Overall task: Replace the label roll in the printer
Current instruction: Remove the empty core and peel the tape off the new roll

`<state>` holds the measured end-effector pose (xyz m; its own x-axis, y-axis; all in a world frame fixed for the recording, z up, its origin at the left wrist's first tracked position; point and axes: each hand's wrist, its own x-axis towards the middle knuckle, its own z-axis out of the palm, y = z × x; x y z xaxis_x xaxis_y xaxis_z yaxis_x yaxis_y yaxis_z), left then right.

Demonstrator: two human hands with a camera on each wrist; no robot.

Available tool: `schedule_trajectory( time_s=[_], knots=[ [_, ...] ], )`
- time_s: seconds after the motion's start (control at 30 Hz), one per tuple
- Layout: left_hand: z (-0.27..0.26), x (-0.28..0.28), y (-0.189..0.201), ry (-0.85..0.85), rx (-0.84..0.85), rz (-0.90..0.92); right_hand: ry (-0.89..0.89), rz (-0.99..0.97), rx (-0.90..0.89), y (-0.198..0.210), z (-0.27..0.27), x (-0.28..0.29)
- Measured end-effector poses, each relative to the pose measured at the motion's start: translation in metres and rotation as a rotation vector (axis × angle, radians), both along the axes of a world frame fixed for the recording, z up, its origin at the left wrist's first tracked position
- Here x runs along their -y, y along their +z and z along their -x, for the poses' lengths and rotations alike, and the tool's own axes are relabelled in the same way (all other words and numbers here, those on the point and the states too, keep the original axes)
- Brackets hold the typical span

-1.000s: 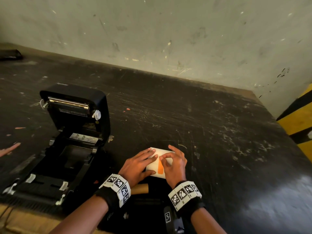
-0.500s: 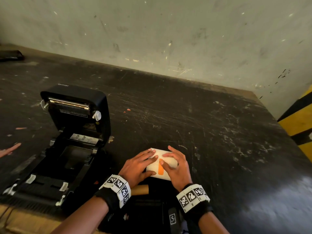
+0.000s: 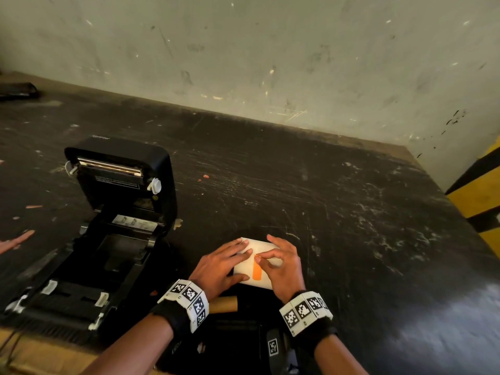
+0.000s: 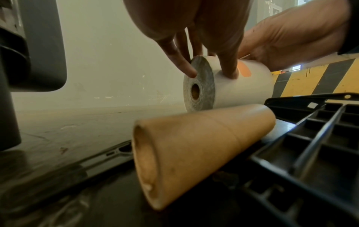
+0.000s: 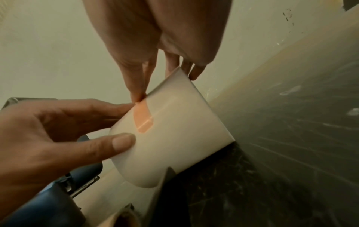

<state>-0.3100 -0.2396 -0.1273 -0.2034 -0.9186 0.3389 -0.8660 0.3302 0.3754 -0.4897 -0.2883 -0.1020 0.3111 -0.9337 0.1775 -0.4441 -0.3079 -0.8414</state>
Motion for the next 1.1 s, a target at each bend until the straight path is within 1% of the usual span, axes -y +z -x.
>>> schedule_trajectory(
  time_s=[0.2, 0.4, 0.53, 0.6, 0.83, 0.97, 1.1],
  knots=[
    [-0.002, 0.001, 0.000, -0.010, -0.011, 0.006, 0.064, -0.107, -0.046, 0.008, 0.003, 0.000],
    [-0.004, 0.002, 0.001, -0.020, -0.014, -0.059, 0.125, -0.149, -0.062, 0.013, 0.010, -0.002],
    [-0.004, 0.006, 0.007, -0.030, -0.022, -0.092, 0.162, -0.145, -0.037, 0.011, 0.019, -0.010],
    [-0.003, 0.007, 0.007, -0.025, -0.007, -0.119, 0.162, -0.136, -0.036, 0.010, 0.023, -0.014],
    [-0.004, 0.009, 0.007, -0.016, -0.038, -0.102, 0.183, -0.101, -0.036, 0.010, 0.025, -0.019],
    [-0.004, 0.012, 0.006, -0.025, -0.021, -0.114, 0.150, -0.128, 0.005, 0.009, 0.027, -0.023],
    [-0.006, 0.012, 0.009, -0.039, -0.026, -0.112, 0.087, -0.089, 0.023, 0.010, 0.022, -0.019]
  ],
)
